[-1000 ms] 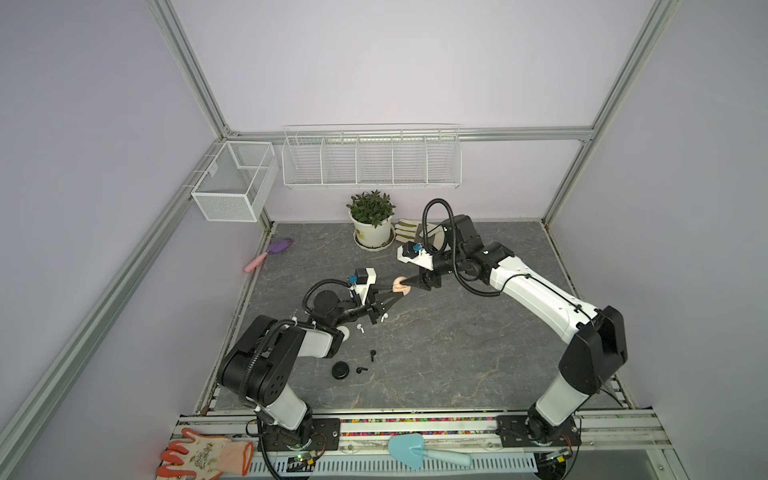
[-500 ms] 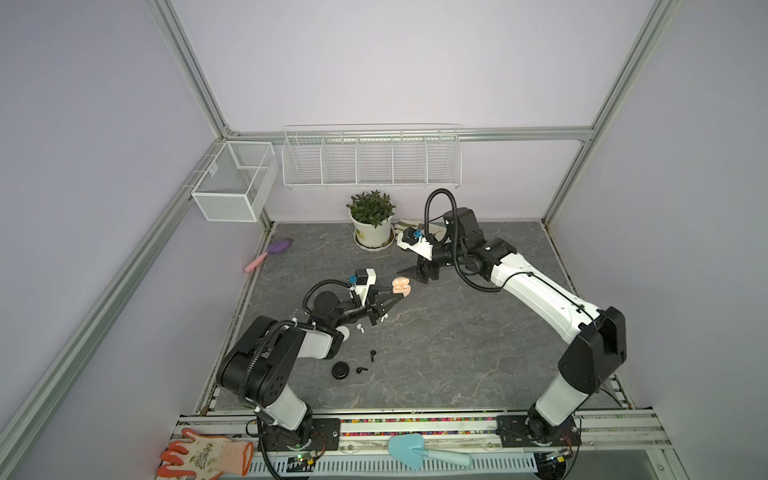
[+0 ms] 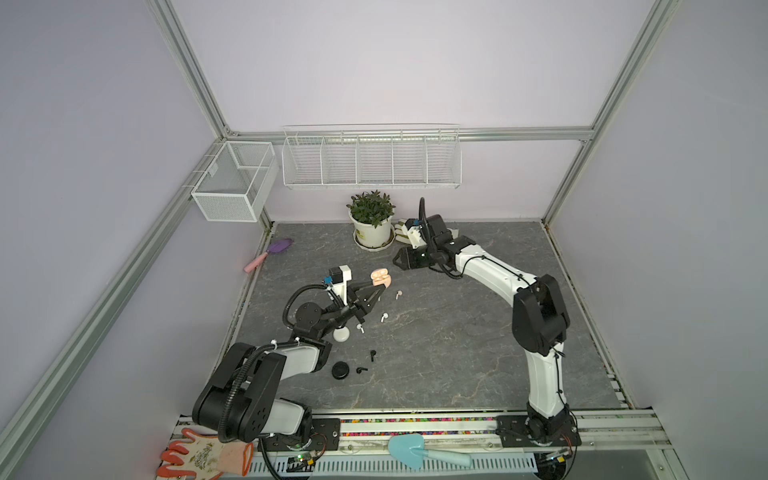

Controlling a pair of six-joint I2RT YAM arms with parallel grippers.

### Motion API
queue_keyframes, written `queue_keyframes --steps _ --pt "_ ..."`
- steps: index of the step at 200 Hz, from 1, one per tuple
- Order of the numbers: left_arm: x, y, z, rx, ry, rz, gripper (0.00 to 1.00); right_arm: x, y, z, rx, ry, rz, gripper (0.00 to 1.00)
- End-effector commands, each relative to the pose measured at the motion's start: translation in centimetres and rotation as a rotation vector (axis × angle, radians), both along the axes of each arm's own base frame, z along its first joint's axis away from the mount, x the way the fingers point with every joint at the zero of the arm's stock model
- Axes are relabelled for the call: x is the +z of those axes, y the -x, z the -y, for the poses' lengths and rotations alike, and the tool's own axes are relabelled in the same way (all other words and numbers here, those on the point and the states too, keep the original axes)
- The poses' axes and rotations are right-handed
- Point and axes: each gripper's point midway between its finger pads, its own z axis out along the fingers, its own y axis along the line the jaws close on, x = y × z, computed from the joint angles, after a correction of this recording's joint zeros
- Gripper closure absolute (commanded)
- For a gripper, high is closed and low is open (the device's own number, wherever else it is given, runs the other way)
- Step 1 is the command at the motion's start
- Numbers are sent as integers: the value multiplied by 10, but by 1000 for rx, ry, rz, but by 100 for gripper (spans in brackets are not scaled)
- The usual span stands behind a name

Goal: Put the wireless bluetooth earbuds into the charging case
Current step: 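Swing the right gripper over to the pink earbud near the left arm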

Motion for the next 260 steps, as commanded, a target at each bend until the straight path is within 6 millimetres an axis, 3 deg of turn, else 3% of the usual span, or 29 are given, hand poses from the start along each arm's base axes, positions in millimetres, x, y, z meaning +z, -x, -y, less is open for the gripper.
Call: queue_keyframes --steps 1,41,63,73,98,260 --pt "12 5 -11 39 44 7 100 -10 16 -21 -18 50 -57 45" --pt "19 5 -24 122 30 -18 100 -51 36 -47 66 133 -108 48" --pt "17 2 -32 179 21 -57 100 -62 38 -52 75 190 -98 50" --pt "17 2 -32 186 9 -66 100 -69 39 -53 78 219 -104 57" --pt "15 4 -32 188 -17 -75 100 -82 40 -53 82 262 -130 57" --pt "12 -1 -24 141 15 -36 100 -114 41 -63 100 367 -127 61"
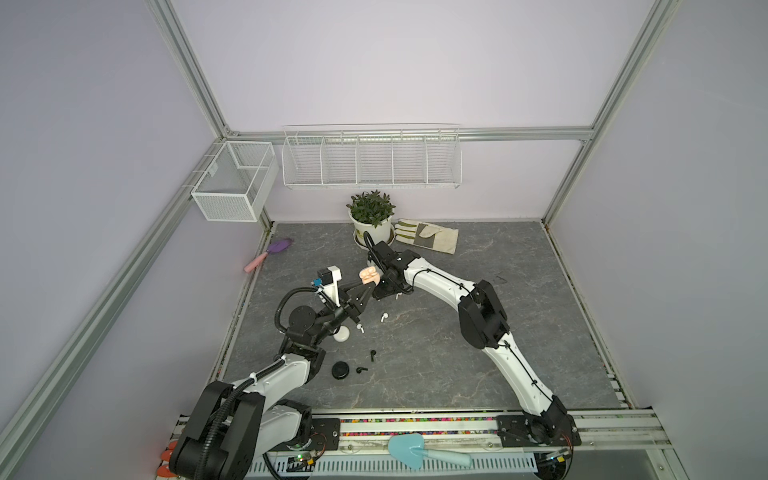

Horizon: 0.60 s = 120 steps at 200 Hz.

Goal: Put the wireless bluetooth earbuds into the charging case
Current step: 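Swing the right gripper over to the pink earbud near the left arm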

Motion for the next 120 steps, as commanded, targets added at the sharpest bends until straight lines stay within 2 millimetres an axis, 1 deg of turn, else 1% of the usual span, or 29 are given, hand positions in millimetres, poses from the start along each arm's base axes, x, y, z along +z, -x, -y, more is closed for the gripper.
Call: queue_keyframes --steps 1,38,98,120 --pt "8 4 0 -16 15 42 100 -6 3 1 14 32 -4 61" --pt "9 4 1 -23 18 43 100 -10 -1 1 11 45 10 64" --pt "9 4 1 -19 18 45 100 -20 3 3 11 99 17 66" --pt "8 4 1 -21 17 44 100 -22 6 0 17 112 21 67"
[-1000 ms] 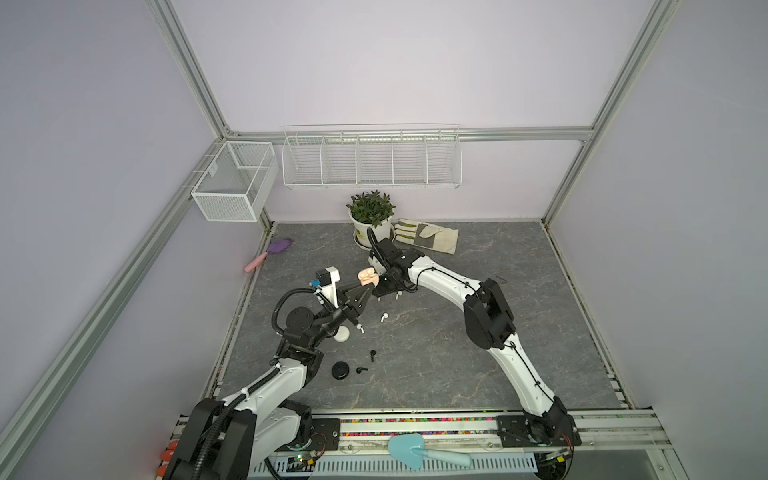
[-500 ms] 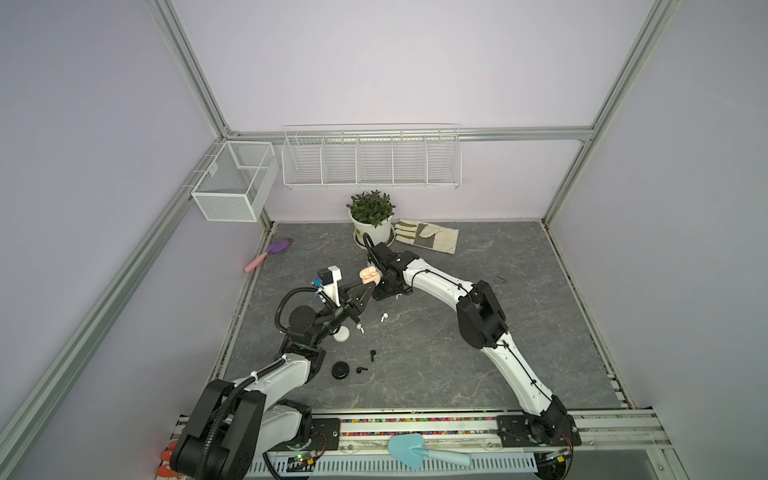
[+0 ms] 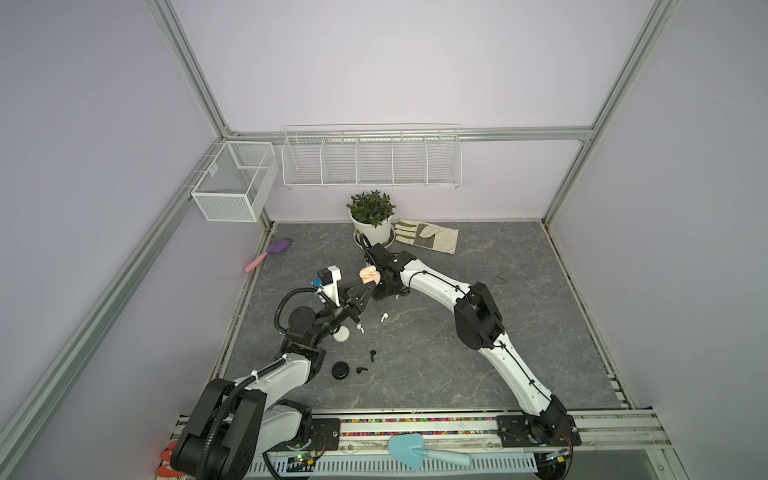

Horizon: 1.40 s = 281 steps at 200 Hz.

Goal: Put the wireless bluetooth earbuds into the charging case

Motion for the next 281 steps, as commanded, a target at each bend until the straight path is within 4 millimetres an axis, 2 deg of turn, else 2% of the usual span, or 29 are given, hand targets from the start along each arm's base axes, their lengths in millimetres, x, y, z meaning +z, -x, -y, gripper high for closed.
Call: queue_keyframes --steps 1,127,233,281 --pt "4 3 0 -14 9 23 100 -16 9 3 12 61 -16 67" --pt "4 5 1 -22 10 22 100 -19 6 5 11 109 19 74" --pt "0 3 3 -33 10 -2 100 12 -5 6 12 66 80 75" --pt "-4 0 7 -53 6 -13 100 11 -9 17 -17 88 74 75"
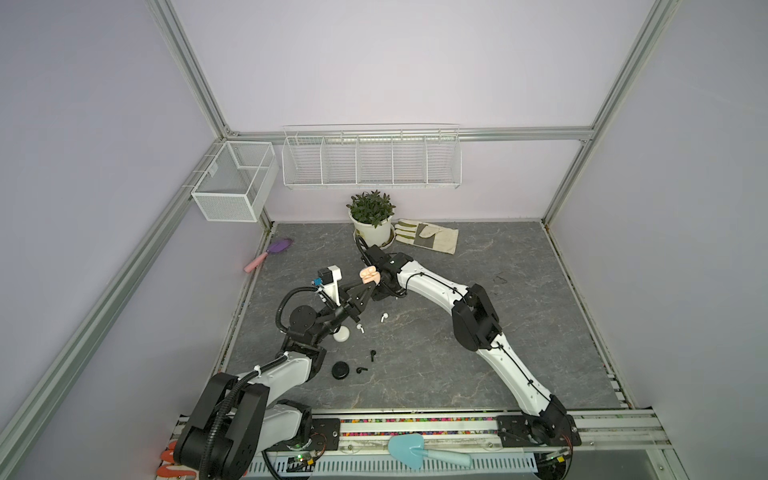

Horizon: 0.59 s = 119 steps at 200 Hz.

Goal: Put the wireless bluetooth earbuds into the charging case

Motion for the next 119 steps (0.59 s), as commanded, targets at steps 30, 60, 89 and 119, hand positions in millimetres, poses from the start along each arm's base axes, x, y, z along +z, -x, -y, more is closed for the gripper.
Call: queue_keyframes --steps 30,60,89,119 --pt "4 4 5 -36 3 17 100 11 0 10 -23 3 1 75" --pt "3 3 3 -22 -5 18 100 10 6 10 -34 -2 -24 69" --pt "4 3 2 -16 -7 22 100 1 11 15 -37 34 -42 63" --pt "4 3 2 -13 -9 19 100 -6 13 19 -35 76 -36 62"
